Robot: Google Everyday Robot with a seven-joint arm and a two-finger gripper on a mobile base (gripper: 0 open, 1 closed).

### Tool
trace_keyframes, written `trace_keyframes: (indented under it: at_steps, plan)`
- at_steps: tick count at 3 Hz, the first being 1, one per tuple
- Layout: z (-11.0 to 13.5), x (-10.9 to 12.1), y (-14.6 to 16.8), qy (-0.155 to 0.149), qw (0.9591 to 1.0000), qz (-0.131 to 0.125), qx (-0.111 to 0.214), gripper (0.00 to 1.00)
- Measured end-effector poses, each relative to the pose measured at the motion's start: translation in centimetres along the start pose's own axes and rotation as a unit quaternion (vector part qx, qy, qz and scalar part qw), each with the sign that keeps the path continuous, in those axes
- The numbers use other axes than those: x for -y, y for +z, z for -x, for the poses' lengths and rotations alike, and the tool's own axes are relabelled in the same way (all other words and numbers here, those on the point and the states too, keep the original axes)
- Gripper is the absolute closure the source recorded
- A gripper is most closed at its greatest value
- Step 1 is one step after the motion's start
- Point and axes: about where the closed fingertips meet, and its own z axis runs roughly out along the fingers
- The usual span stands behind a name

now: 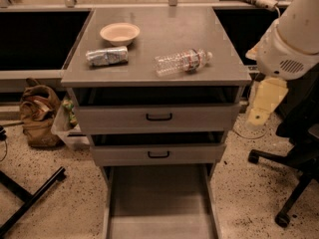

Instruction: Place water bottle into bottom drawer

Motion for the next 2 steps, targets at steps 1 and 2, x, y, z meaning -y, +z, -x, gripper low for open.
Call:
trace_keyframes:
  at_steps: [1,2]
  plan:
    - [0.9,2.1,4.1,0.003,0.9999,-0.005,0.014,0.0]
    - [2.4,4.2,7.3,-0.001,0.9993,-0.008,0.036,0.0]
